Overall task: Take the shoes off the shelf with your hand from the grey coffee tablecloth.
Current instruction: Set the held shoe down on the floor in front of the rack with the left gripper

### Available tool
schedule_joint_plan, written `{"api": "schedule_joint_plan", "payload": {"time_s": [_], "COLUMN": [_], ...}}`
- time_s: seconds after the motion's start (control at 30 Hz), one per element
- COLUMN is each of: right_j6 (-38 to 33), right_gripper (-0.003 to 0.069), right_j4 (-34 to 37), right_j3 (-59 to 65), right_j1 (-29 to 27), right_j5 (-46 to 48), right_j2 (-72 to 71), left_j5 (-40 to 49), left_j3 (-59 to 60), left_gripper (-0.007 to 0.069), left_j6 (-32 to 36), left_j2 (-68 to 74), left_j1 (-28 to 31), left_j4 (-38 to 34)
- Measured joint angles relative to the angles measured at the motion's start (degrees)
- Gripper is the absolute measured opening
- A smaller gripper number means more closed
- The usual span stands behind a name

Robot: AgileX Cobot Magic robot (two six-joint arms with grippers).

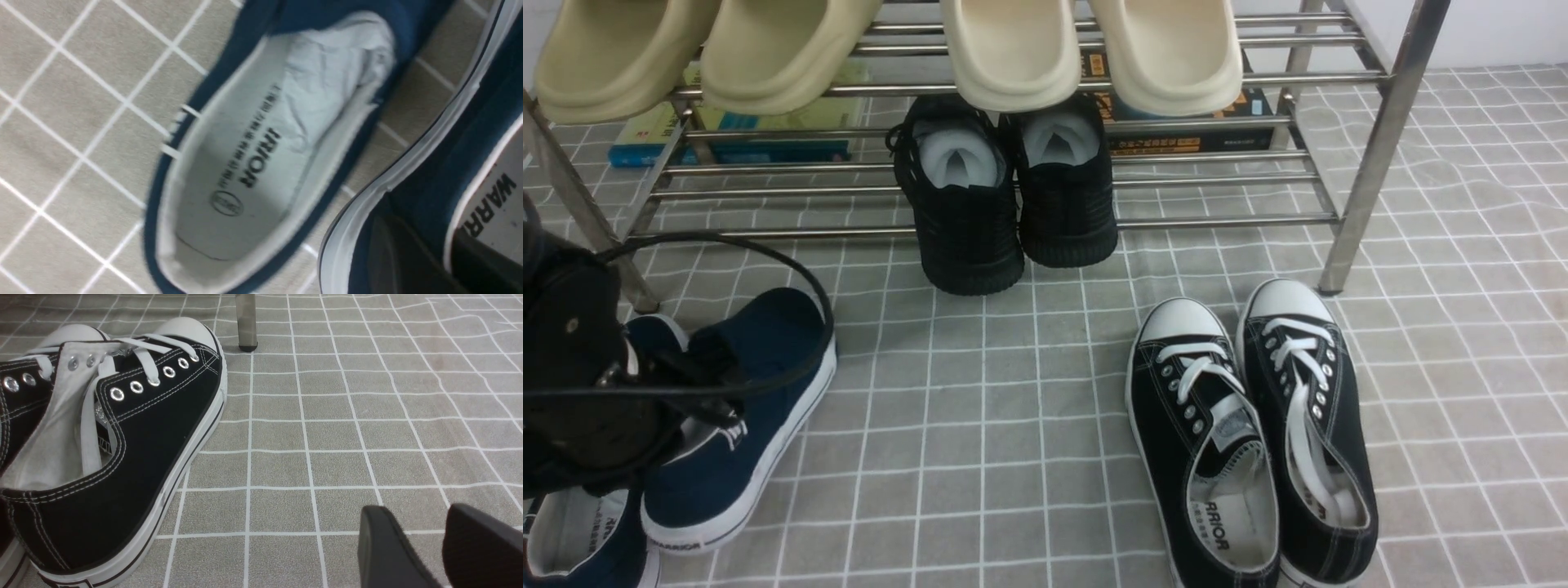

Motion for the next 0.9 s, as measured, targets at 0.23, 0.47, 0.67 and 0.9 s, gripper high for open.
{"api": "schedule_joint_plan", "payload": {"time_s": [0.23,0.47,0.67,0.9], "right_j6": [0.00,0.05,0.05,0.05], "right_gripper": [0.0239,0.0239,0.0239,0.0239], "right_j4": [0.00,0.00,0.00,0.00], "right_j3": [0.00,0.00,0.00,0.00], "right_j1": [0.00,0.00,0.00,0.00], "right_j5": [0.00,0.00,0.00,0.00], "right_j2": [0.00,0.00,0.00,0.00], "left_j5": [0.34,2.46,6.68,18.45], "left_j3": [0.00,0.00,-2.64,-13.17], "left_gripper": [0.0053,0.0128,0.0256,0.0253], "left_j6": [-4.52,-3.86,0.45,15.12], "left_j2": [0.99,2.39,1.56,-5.23], "left_j1": [-4.85,-5.11,-5.11,-5.11], "left_j4": [1.39,1.64,1.67,1.67]}}
